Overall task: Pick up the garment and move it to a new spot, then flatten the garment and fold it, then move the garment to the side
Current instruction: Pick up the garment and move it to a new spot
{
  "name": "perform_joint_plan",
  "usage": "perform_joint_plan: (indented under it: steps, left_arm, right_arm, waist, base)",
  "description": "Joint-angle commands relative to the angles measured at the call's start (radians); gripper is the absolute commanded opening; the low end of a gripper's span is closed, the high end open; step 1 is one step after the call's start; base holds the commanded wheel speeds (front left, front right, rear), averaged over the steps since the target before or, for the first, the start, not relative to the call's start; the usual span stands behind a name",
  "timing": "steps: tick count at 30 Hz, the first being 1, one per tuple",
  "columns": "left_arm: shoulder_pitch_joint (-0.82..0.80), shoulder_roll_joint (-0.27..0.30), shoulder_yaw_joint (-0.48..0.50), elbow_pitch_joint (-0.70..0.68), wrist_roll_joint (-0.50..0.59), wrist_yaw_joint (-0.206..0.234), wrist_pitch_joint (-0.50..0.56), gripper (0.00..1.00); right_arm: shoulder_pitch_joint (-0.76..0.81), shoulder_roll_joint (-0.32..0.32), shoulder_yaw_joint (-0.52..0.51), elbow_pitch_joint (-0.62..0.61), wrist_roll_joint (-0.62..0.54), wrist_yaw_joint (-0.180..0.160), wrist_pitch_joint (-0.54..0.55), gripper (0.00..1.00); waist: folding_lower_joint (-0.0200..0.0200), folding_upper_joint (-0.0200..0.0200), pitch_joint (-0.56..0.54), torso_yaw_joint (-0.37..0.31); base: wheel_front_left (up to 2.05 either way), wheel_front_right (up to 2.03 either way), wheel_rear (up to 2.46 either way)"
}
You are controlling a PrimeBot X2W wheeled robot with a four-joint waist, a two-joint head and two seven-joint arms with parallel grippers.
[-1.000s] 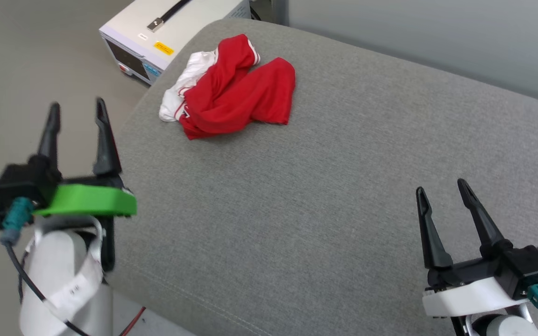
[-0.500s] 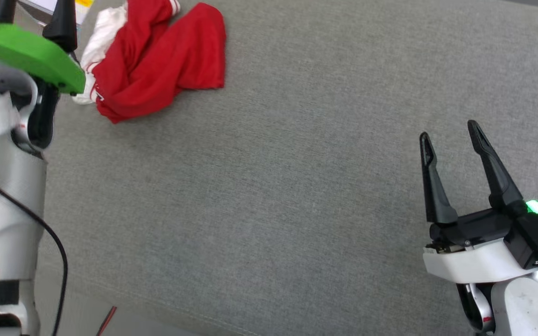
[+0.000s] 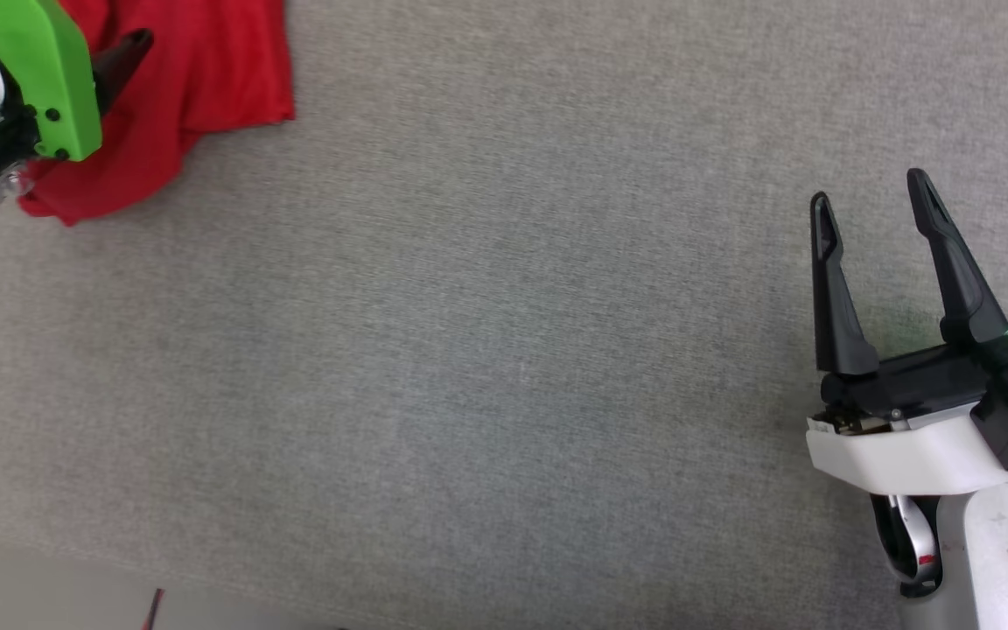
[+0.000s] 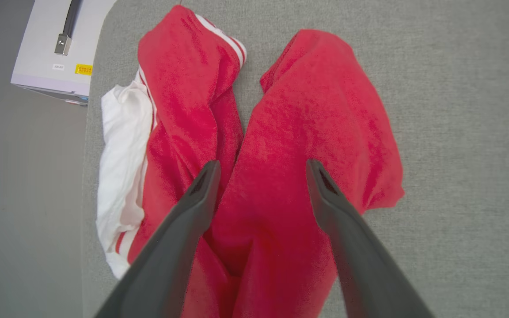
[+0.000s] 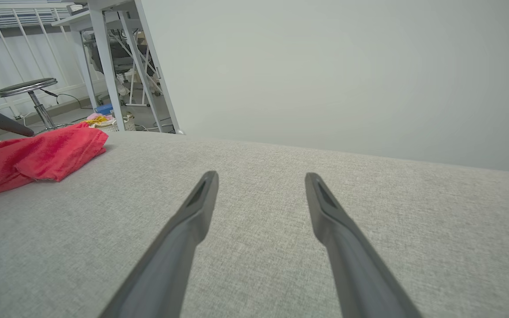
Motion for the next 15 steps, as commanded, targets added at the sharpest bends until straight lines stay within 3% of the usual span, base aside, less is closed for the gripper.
perform_joint_plan:
  steps: [1,6,14,15]
  left_arm:
    - [-0.026,0.019,-0.024,0.010,-0.018,-0.003,0.021,1.00]
    - [-0.034,0.028,-0.106,0.050,-0.041,-0.003,0.066,1.00]
    - [-0.003,-0.033,-0.223,0.170,-0.066,-0.003,0.068,1.00]
    - [-0.002,-0.037,-0.238,0.182,-0.072,-0.003,0.070,0.41]
  right_arm:
    - [-0.023,-0.003,-0.003,-0.008,-0.005,-0.001,-0.006,1.00]
    - [-0.039,-0.003,-0.008,-0.015,-0.003,-0.001,-0.006,1.00]
    - [-0.059,-0.003,-0.002,-0.013,0.004,-0.001,-0.006,1.00]
    - [-0.061,-0.003,-0.001,-0.012,0.006,-0.001,-0.006,1.00]
  waist:
    - [-0.0002,-0.0001,0.049,-0.041]
    - [-0.0002,-0.0001,0.082,-0.054]
    - [-0.0002,-0.0001,0.108,-0.070]
    - [-0.0002,-0.0001,0.106,-0.072]
  base:
    - [0.00,0.00,0.00]
    - [0.00,0.00,0.00]
    - [0.00,0.00,0.00]
    - [0.00,0.00,0.00]
